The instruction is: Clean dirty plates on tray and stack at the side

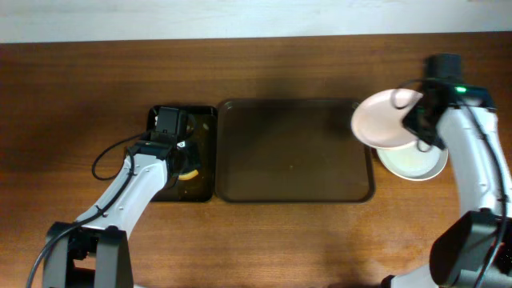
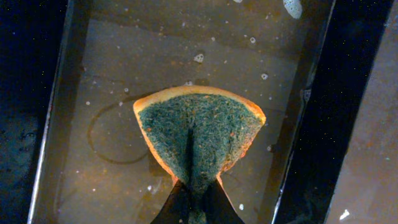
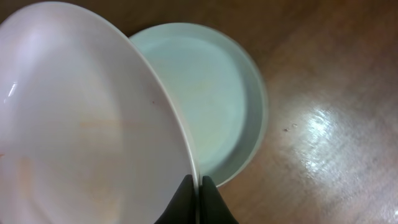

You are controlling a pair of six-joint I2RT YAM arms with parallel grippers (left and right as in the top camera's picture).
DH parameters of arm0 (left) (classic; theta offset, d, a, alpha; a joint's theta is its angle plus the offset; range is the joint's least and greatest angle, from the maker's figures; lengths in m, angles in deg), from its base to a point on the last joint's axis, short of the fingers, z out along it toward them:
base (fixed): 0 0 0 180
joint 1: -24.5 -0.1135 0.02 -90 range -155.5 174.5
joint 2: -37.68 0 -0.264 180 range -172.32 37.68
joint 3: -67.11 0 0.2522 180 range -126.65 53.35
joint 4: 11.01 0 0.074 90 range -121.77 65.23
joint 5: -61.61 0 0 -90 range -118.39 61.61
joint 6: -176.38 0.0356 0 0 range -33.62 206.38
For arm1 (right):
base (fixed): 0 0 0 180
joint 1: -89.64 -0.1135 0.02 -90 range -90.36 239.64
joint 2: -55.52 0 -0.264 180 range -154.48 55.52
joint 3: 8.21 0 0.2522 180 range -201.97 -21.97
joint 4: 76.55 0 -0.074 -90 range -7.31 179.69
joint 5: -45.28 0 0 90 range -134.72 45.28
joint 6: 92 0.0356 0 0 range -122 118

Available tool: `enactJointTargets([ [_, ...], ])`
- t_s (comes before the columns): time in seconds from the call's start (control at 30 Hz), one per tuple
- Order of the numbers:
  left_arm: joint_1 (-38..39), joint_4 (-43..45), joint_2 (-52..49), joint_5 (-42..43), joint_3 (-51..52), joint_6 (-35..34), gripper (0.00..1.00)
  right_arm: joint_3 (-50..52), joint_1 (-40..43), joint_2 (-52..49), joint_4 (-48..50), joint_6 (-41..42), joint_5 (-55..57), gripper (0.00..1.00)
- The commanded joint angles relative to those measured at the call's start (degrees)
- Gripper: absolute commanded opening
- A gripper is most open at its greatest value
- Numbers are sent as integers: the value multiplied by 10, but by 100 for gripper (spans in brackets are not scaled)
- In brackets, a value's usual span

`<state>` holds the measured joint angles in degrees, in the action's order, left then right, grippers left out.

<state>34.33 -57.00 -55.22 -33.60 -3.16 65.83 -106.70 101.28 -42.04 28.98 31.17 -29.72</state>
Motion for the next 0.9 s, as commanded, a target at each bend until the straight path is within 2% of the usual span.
enactJointTargets([
  [0.0, -4, 1, -2, -6, 2, 5, 0, 14, 88, -4, -4, -12, -58, 4],
  [0.07, -4, 1, -2, -6, 2, 5, 0, 43, 127, -6, 14, -12, -58, 4],
  [0.1, -4, 1, -2, -6, 2, 5, 0, 62, 144, -7, 32, -12, -60, 9],
  [0.13, -4, 1, -2, -6, 2, 5, 0, 66, 148, -7, 38, -12, -61, 18],
  [0.17, -4, 1, -1, -6, 2, 5, 0, 68, 148, -7, 45, -16, -68, 34],
  [0.23, -4, 3, -2, -7, 2, 6, 0, 68, 141, -7, 55, -90, -156, 47],
  [0.3, -4, 19, -2, -7, 2, 30, 0, 68, 136, -6, 39, -185, -285, 48],
  [0.33, -4, 39, -2, -7, 2, 72, 0, 68, 126, -6, 19, -211, -315, 50],
  [0.37, -4, 69, -2, -7, 2, 155, 0, 68, 106, -6, 6, -230, -320, 52],
  [0.47, -4, 108, -20, -7, 2, 193, 0, 68, 40, -6, 3, -240, -319, 52],
  [0.5, -4, 116, -46, -6, 2, 193, 6, 68, 9, -6, 7, -239, -317, 52],
  [0.53, -4, 122, -65, -6, 2, 193, 24, 68, -10, -6, 10, -239, -317, 52],
  [0.57, -4, 125, -74, -6, 2, 193, 65, 68, -26, -6, 11, -240, -317, 52],
  [0.6, -4, 121, -70, -5, -2, 193, 87, 68, -44, -6, 11, -240, -311, 52],
  [0.77, -4, 60, 54, 4, -20, 186, 95, 68, -113, 10, 14, -255, -306, 53],
  [0.8, -4, 60, 65, 27, -20, 186, 90, 68, -127, 24, 20, -254, -298, 53],
  [0.83, -4, 68, 65, 55, -20, 186, 59, 68, -138, 37, 24, -252, -296, 53],
  [0.87, -4, 73, 59, 55, -20, 172, 9, 68, -142, 43, 25, -252, -295, 53],
])
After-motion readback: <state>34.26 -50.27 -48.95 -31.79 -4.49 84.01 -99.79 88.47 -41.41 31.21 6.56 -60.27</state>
